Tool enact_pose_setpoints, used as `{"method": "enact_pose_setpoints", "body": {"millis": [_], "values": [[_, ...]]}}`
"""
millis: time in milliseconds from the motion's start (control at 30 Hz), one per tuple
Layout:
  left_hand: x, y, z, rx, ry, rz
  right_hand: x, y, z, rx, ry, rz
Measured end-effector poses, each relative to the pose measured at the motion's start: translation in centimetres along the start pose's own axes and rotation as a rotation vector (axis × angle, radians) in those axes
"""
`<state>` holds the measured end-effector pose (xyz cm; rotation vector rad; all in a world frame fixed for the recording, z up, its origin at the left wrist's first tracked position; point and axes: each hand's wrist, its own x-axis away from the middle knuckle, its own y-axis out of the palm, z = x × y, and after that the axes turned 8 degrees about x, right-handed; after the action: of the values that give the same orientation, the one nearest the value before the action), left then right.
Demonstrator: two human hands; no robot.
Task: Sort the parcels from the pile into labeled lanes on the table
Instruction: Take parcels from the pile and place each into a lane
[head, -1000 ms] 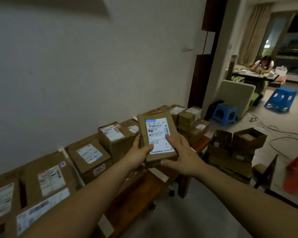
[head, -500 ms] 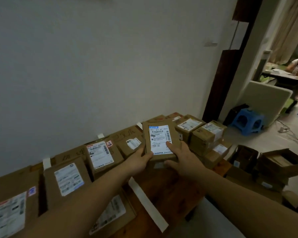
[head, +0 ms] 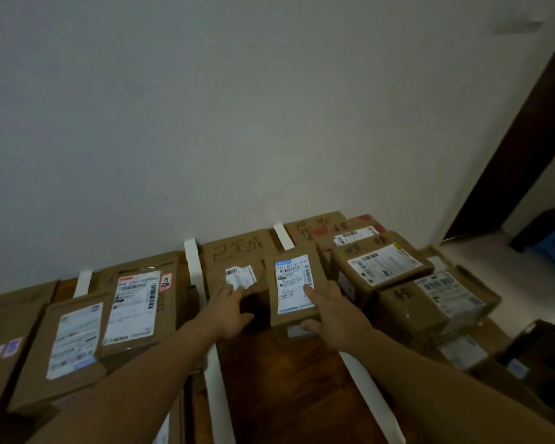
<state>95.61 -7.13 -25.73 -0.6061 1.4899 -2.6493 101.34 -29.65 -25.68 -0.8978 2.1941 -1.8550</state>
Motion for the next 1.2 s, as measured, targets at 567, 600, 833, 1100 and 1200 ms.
{"method": "enact_pose_setpoints", "body": {"millis": [567, 600, 833, 1100, 1200], "values": [[-4.3, 1.4, -3.0, -0.186, -0.071, -0.053, -7.9, 2.9, 1.8, -0.082, -0.012, -0.134], [-4.3, 1.4, -3.1, -0.192, -0.07, -0.049, -8.1, 3.0, 1.8, -0.086, -0.017, -0.137], [-4.3, 1.4, -3.1, -0.181, -0.074, -0.042, -10.0, 2.9, 1.9, -0.094, -0.024, -0.152], [-4.6, 1.4, -3.2, -0.203, -0.108, -0.073, -12.0, 1.7, 0.9, 0.095, -0.031, -0.266], [-4.9, 0.9, -2.4, -0.183, -0.149, -0.125, -12.0, 0.6, 0.4, 0.176, -0.048, -0.289]]}}
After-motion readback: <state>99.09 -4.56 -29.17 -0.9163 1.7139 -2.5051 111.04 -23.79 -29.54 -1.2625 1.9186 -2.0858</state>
